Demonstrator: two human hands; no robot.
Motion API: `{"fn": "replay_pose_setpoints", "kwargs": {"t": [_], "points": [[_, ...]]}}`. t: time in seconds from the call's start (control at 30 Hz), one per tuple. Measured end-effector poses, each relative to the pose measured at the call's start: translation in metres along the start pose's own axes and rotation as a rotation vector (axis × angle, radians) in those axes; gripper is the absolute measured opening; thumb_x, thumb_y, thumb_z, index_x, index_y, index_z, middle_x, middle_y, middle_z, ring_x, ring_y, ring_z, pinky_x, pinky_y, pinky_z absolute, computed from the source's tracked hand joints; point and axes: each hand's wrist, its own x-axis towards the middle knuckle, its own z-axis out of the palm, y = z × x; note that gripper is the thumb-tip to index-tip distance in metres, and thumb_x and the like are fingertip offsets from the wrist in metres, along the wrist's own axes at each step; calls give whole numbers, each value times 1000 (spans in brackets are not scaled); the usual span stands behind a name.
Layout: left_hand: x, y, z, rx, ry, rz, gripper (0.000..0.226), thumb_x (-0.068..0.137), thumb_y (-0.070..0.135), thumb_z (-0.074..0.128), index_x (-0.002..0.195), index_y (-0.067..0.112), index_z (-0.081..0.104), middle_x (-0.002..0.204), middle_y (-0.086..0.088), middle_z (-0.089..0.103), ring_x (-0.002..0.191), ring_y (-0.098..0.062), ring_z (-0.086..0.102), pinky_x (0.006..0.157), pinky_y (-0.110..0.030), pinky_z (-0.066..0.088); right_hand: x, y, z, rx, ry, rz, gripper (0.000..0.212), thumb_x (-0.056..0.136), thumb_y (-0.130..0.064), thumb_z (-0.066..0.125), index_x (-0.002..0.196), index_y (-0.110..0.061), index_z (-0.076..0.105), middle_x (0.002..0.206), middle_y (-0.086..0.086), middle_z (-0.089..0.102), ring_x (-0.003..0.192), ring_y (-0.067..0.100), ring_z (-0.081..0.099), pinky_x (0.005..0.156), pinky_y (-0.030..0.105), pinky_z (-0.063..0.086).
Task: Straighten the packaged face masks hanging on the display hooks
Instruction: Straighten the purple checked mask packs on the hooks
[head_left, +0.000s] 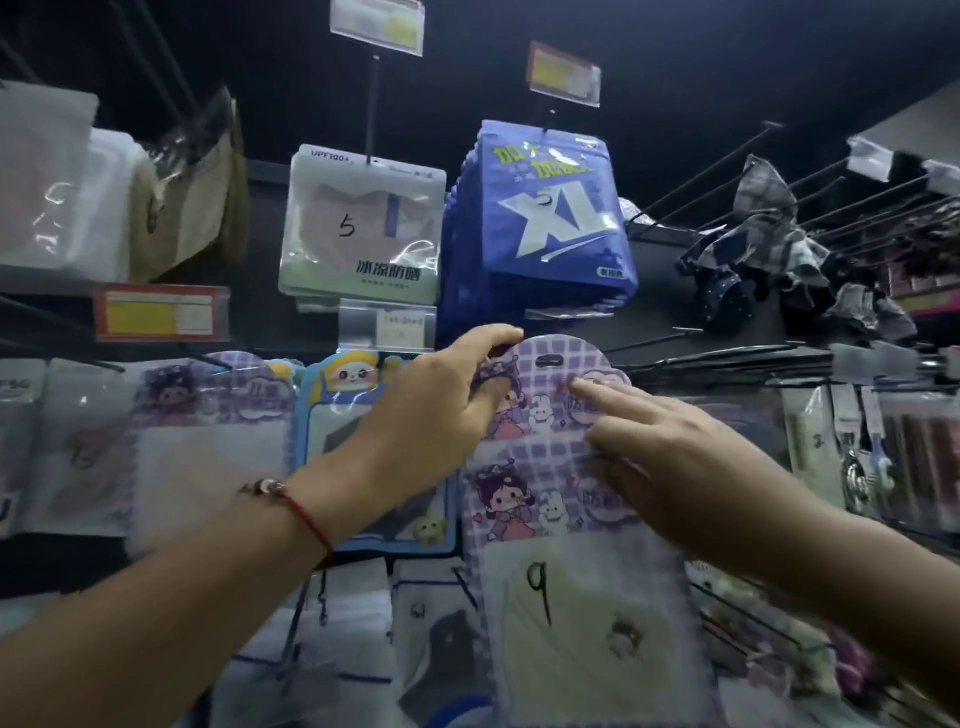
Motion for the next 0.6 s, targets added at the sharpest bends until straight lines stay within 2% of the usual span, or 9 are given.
{"fn": "replay_pose_setpoints", "kwargs": {"t": [0.07,0.13,0.17,0.23,0.37,0.47,0.53,0.6], "points": [[7,-2,12,68,12,23,45,100,19,56,141,35,48,105,10,70,82,-6,66,72,-25,53,2,15,5,29,-66,2,7,94,-23,61,88,-20,63,151,10,41,141,30,38,111,50,38],[14,-5,22,116,48,62,43,100,15,56,139,34,55,117,9,70,99,-4,65,83,-19,52,5,29,8,57,-149,29,10,96,-31,55,92,-25,62,160,4,23,150,25,16,117,48,28],[17,-7,26,134,64,74,41,100,14,55,137,33,59,116,9,69,102,-4,64,85,-18,51,7,36,10,58,-185,39,10,96,-33,54,93,-27,62,162,2,15,151,24,6,118,49,24],[24,-13,33,170,84,70,39,101,12,53,133,32,63,103,9,69,93,-5,63,76,-12,48,12,47,15,31,-231,41,10,96,-36,54,94,-30,61,163,-1,3,151,22,-6,120,50,18],[33,-24,41,266,68,-53,40,103,19,47,137,38,58,91,13,58,81,-8,55,61,-9,35,27,59,24,36,-274,38,12,96,-39,55,102,-31,62,163,-3,-7,151,18,-9,120,46,17],[37,-25,43,305,20,-109,39,105,25,43,139,42,54,86,19,50,78,-6,50,60,-13,31,35,64,31,35,-298,18,17,97,-39,53,111,-32,61,163,-3,-12,150,17,-11,123,39,9],[39,-21,44,311,-2,-140,39,105,26,44,139,43,54,91,18,54,82,-8,53,62,-14,34,40,66,37,55,-311,5,18,98,-39,52,112,-32,60,162,-2,-14,150,17,-13,119,34,-1],[43,-20,43,318,-29,-206,39,104,27,46,137,45,55,109,11,66,92,-10,59,68,-18,41,43,66,42,80,-328,5,17,99,-40,51,112,-33,58,162,-2,-14,150,17,-13,121,36,4]]}}
